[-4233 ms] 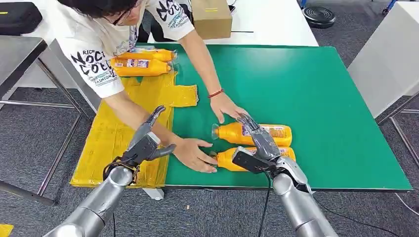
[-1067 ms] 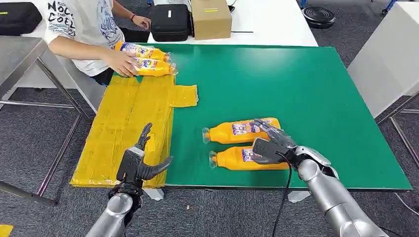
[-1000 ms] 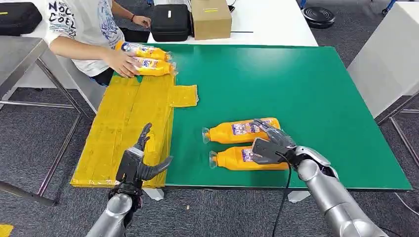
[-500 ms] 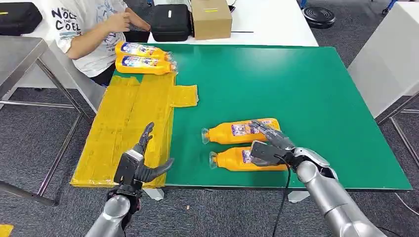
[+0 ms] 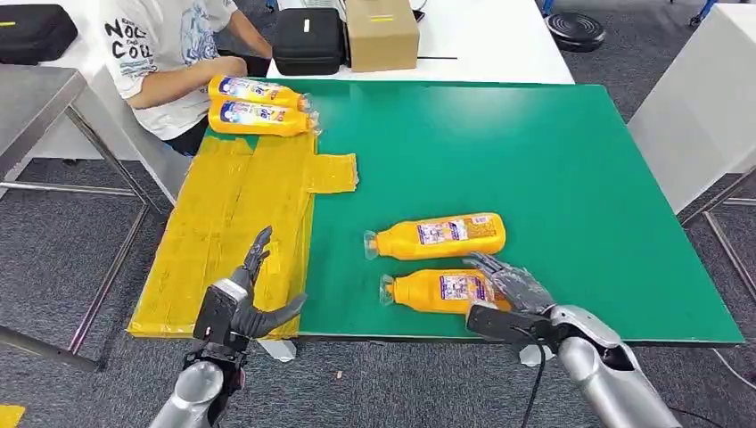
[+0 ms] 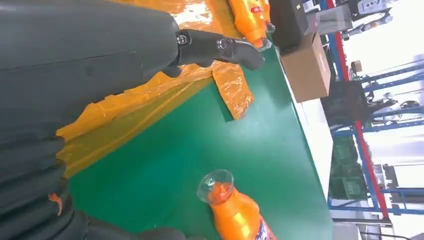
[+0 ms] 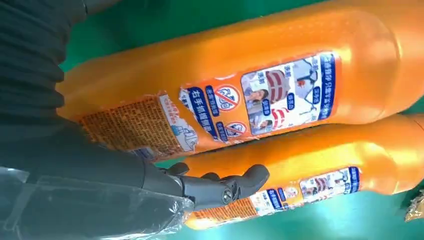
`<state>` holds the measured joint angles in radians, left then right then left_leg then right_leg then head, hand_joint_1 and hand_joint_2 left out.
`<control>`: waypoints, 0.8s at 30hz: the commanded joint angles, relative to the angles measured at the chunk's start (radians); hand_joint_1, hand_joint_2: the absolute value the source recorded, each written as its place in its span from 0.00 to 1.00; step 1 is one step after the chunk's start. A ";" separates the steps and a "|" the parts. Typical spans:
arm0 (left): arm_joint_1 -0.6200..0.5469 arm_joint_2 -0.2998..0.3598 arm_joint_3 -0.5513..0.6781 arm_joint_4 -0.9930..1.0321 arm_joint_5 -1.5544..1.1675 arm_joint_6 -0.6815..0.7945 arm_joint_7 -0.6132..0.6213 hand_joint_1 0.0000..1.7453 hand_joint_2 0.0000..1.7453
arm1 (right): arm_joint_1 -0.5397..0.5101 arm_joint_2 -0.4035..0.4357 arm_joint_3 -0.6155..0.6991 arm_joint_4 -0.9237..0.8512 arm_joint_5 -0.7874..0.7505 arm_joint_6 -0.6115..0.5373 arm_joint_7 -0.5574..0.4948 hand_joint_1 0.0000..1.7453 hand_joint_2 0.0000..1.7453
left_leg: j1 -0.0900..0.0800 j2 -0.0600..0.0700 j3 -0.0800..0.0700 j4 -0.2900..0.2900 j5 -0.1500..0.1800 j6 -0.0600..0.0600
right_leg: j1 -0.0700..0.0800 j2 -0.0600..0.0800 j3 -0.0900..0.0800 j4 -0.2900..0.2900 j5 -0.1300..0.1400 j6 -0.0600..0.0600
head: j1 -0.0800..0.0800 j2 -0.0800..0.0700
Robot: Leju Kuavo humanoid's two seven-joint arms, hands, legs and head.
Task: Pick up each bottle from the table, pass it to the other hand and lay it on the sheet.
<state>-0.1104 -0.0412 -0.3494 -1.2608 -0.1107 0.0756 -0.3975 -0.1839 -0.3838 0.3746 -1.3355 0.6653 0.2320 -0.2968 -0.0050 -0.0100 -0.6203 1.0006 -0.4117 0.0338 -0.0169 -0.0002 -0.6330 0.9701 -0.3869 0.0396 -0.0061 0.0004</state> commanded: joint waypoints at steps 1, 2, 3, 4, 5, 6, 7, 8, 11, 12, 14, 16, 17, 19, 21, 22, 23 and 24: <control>-0.017 0.028 -0.038 0.015 0.026 -0.026 0.010 0.00 1.00 | 0.135 -0.011 -0.087 -0.202 0.032 -0.016 0.034 0.00 1.00 | 0.001 -0.001 0.006 0.000 -0.004 -0.002 | 0.001 -0.002 0.006 0.001 -0.004 -0.002 | 0.000 0.000; -0.018 0.031 -0.037 0.015 0.026 -0.026 0.010 0.00 1.00 | 0.142 -0.017 -0.095 -0.205 0.030 -0.018 0.033 0.00 1.00 | 0.001 -0.001 0.004 0.000 -0.002 -0.002 | 0.001 -0.001 0.004 0.000 -0.003 -0.001 | 0.000 0.000; -0.021 0.033 -0.039 0.018 0.026 -0.027 0.011 0.00 1.00 | 0.160 -0.020 -0.110 -0.227 0.035 -0.009 0.035 0.00 1.00 | 0.001 -0.001 0.006 0.001 -0.004 -0.002 | 0.001 -0.002 0.006 0.001 -0.005 -0.002 | 0.000 0.000; -0.023 0.032 -0.038 0.021 0.027 -0.027 0.010 0.00 1.00 | 0.167 -0.019 -0.119 -0.227 0.037 -0.002 0.034 0.00 1.00 | 0.001 0.000 0.008 0.001 -0.005 -0.003 | 0.001 -0.002 0.008 0.001 -0.006 -0.002 | 0.000 0.000; -0.026 0.031 -0.037 0.026 0.028 -0.028 0.009 0.00 1.00 | 0.169 -0.017 -0.124 -0.224 0.039 0.003 0.032 0.00 1.00 | 0.001 -0.001 0.005 0.000 -0.003 -0.002 | 0.001 -0.002 0.005 0.001 -0.004 -0.002 | 0.000 0.000; -0.030 0.029 -0.036 0.034 0.030 -0.029 0.009 0.00 1.00 | 0.167 -0.016 -0.127 -0.215 0.040 0.010 0.032 0.00 1.00 | 0.001 -0.002 0.006 0.000 -0.004 -0.002 | 0.001 -0.002 0.007 0.000 -0.004 -0.002 | 0.000 0.000; -0.034 0.027 -0.037 0.042 0.033 -0.031 0.009 0.00 1.00 | 0.165 -0.013 -0.132 -0.206 0.038 0.013 0.031 0.00 1.00 | 0.000 -0.001 0.003 0.000 -0.002 -0.001 | 0.000 -0.002 0.004 0.000 -0.002 -0.001 | 0.000 0.000; -0.035 0.026 -0.035 0.045 0.036 -0.031 0.009 0.00 1.00 | 0.163 -0.011 -0.133 -0.200 0.039 0.012 0.030 0.00 1.00 | 0.001 0.000 0.006 0.000 -0.003 -0.002 | 0.001 -0.001 0.006 0.000 -0.004 -0.002 | 0.000 0.000; -0.048 0.023 -0.041 0.057 0.047 -0.040 0.009 0.00 1.00 | 0.172 -0.002 -0.146 -0.179 0.033 0.022 0.029 0.00 1.00 | 0.000 0.000 0.004 0.000 -0.003 -0.002 | 0.000 -0.001 0.004 0.000 -0.002 -0.002 | 0.000 0.000; -0.051 0.023 -0.046 0.061 0.048 -0.041 0.009 0.00 1.00 | 0.181 0.006 -0.156 -0.176 0.035 0.025 0.033 0.00 1.00 | 0.001 -0.001 0.004 -0.001 -0.002 -0.002 | 0.001 -0.002 0.004 -0.001 -0.002 -0.002 | 0.000 0.000; -0.054 0.026 -0.054 0.065 0.050 -0.044 0.011 0.00 1.00 | 0.192 0.012 -0.161 -0.171 0.037 0.035 0.038 0.00 1.00 | 0.001 -0.001 0.006 -0.001 -0.003 -0.003 | 0.001 -0.002 0.006 -0.001 -0.003 -0.002 | 0.000 0.000; -0.061 0.026 -0.056 0.078 0.057 -0.048 0.016 0.00 1.00 | 0.202 0.017 -0.169 -0.168 0.042 0.038 0.044 0.00 1.00 | 0.001 -0.001 0.003 -0.001 -0.002 -0.002 | 0.001 -0.001 0.004 -0.001 -0.002 -0.001 | 0.000 0.000; -0.064 0.026 -0.056 0.084 0.061 -0.049 0.018 0.00 1.00 | 0.203 0.016 -0.169 -0.164 0.046 0.039 0.047 0.00 1.00 | 0.001 -0.001 0.007 -0.001 -0.004 -0.003 | 0.001 -0.001 0.007 -0.001 -0.003 -0.002 | 0.000 0.000; -0.069 0.026 -0.058 0.099 0.067 -0.049 0.019 0.00 1.00 | 0.199 0.024 -0.175 -0.153 0.046 0.040 0.047 0.00 1.00 | 0.001 -0.001 0.004 -0.001 -0.002 -0.002 | 0.001 -0.001 0.004 -0.001 -0.002 -0.001 | 0.000 0.000; -0.066 0.022 -0.054 0.108 0.075 -0.044 0.016 0.00 1.00 | 0.189 0.035 -0.179 -0.142 0.052 0.030 0.045 0.00 1.00 | 0.001 -0.001 0.006 -0.001 -0.003 -0.002 | 0.001 -0.001 0.006 -0.001 -0.002 -0.002 | 0.000 0.000; -0.060 0.020 -0.048 0.106 0.084 -0.033 0.006 0.00 1.00 | 0.175 0.042 -0.179 -0.129 0.059 0.016 0.033 0.00 1.00 | 0.001 0.000 0.004 -0.001 -0.002 -0.002 | 0.001 -0.001 0.004 -0.001 -0.001 -0.001 | 0.000 0.000; -0.057 0.019 -0.046 0.104 0.088 -0.027 0.001 0.00 1.00 | 0.161 0.043 -0.176 -0.118 0.058 0.009 0.027 0.00 1.00 | 0.001 0.000 0.007 -0.001 -0.003 -0.002 | 0.001 0.000 0.007 -0.002 -0.003 -0.002 | 0.000 0.000; -0.053 0.020 -0.044 0.099 0.075 -0.001 -0.010 0.00 1.00 | 0.140 0.044 -0.176 -0.107 0.059 -0.003 0.020 0.00 1.00 | 0.001 0.001 0.007 -0.001 -0.003 -0.002 | 0.001 0.000 0.007 -0.002 -0.002 -0.002 | 0.000 0.000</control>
<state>-0.1322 -0.0332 -0.3731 -1.2413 -0.0431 0.0324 -0.3853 0.0053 -0.3857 0.2182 -1.5267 0.7138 0.2613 -0.2617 -0.0051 -0.0097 -0.6199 1.0005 -0.4126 0.0334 -0.0170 0.0001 -0.6330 0.9699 -0.3872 0.0395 -0.0061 0.0004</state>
